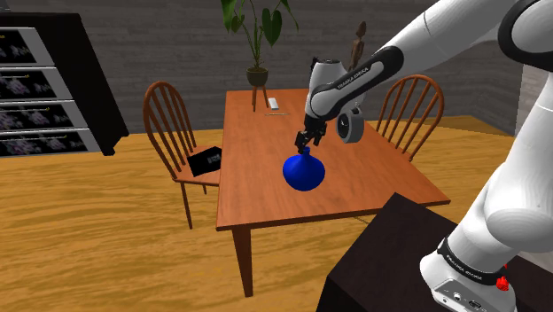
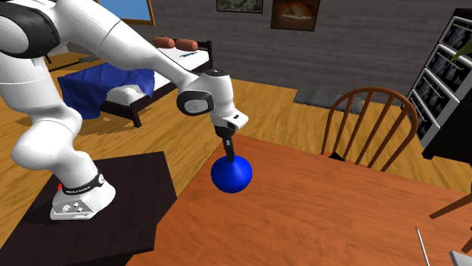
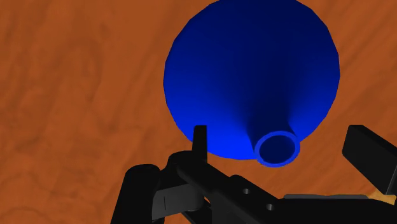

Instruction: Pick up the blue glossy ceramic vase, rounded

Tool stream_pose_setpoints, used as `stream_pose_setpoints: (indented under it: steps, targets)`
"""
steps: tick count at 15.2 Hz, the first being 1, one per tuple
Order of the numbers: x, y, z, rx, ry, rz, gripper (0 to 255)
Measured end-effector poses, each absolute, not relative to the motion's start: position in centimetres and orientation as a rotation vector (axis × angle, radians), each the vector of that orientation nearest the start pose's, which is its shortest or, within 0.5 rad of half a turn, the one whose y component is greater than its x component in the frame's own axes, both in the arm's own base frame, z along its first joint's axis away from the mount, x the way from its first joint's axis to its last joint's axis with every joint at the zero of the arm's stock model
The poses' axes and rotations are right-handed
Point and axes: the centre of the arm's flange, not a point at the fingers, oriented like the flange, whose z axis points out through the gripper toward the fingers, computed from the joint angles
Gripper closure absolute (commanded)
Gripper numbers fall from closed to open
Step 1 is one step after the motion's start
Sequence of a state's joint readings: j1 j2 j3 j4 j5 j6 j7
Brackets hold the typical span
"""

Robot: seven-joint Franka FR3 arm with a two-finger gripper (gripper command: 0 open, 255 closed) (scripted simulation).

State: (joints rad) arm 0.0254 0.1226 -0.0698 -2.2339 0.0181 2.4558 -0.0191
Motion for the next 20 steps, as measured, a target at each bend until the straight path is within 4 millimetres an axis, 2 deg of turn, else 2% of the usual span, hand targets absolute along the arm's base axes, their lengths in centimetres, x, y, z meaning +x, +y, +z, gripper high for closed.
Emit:
stream_pose_setpoints:
  steps: [2,3,14,20]
  targets:
    - [54.9,-2.2,31.7,-3.137,0.059,-0.156,0]
    - [54.9,-2.2,31.5,-3.137,0.059,-0.157,255]
    - [54.9,-2.2,31.5,-3.136,0.059,-0.158,255]
    - [54.9,-2.2,34.3,-3.137,0.059,-0.156,255]
